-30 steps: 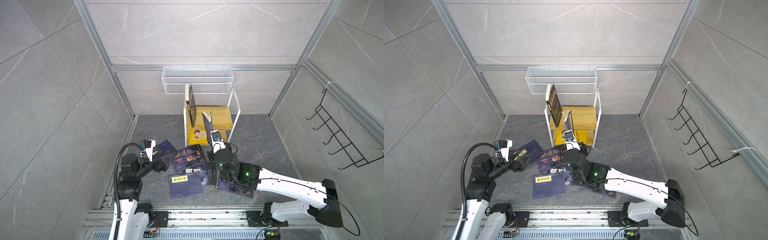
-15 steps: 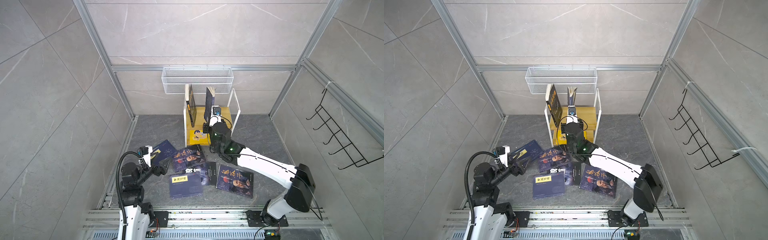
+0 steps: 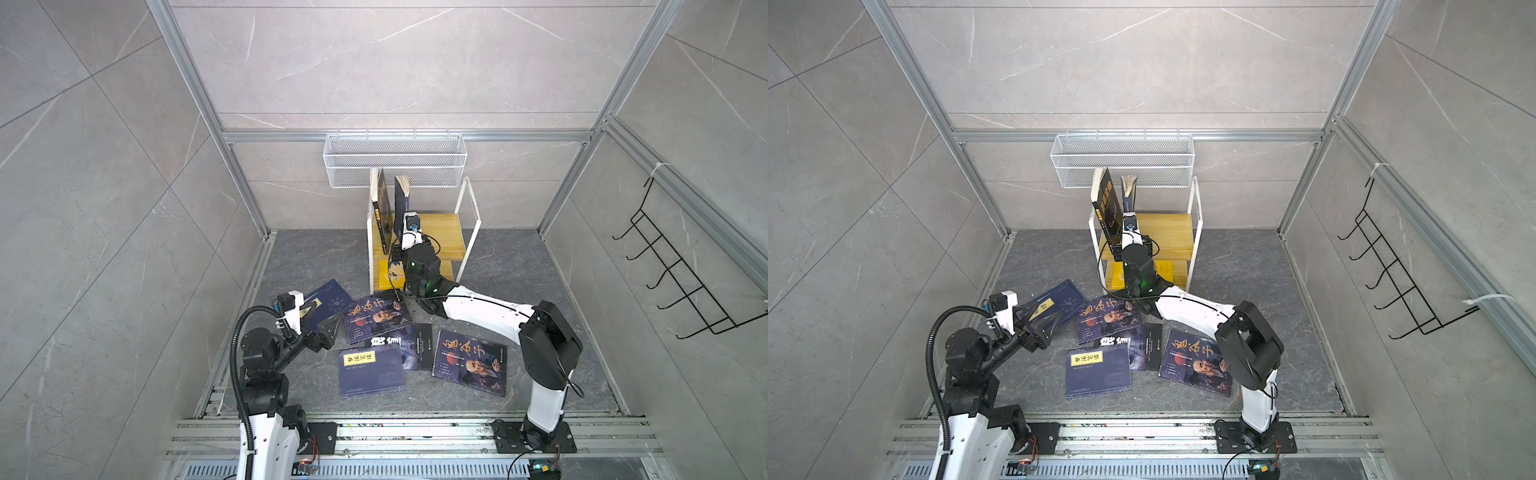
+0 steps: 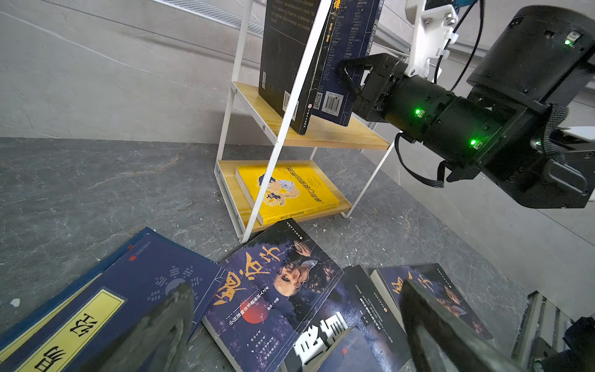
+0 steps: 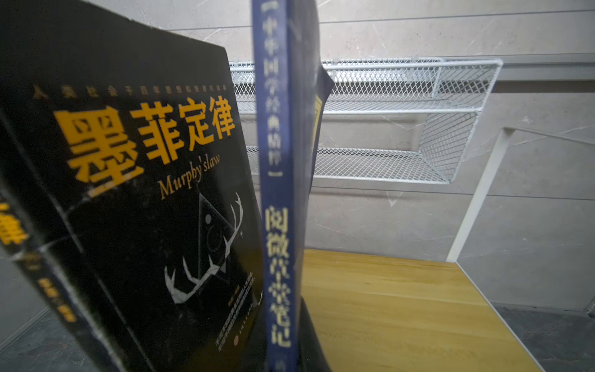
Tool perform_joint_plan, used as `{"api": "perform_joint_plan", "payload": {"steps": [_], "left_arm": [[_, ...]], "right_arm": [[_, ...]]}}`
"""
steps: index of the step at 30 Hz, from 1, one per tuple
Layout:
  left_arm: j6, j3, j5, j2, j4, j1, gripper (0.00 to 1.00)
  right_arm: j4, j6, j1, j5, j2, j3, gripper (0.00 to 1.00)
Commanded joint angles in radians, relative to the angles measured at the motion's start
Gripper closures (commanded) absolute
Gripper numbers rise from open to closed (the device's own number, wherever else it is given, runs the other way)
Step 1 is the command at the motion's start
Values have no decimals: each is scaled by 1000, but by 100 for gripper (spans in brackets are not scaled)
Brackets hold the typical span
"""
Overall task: Stacking books/files
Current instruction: Place the book on the bookshelf.
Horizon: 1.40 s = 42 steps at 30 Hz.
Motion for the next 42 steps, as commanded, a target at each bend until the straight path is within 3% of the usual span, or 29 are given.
{"api": "perform_joint_plan", "payload": {"steps": [1,8,15,25,34,42], "left_arm": [[-15,2,27,-3,66,3,0],[-7,-1,27,-11,70,1,0],[-6,-2,26,-16,71,0,0],[5,2,28,-12,56,0,0],[12,-4,25,-21,61,-3,0],[11,-10,27,-24,71,0,0]], "right_arm": [[92,29,-5,-17,13,17,100],[116,40,-6,-31,41,-13,99],[130,49,-6,-60,43,-55,92],[128,54,-4,-115,23,-123,72],[116,28,-2,-182,11,-155,64],[102,-26,14,-201,13,-149,75]]}}
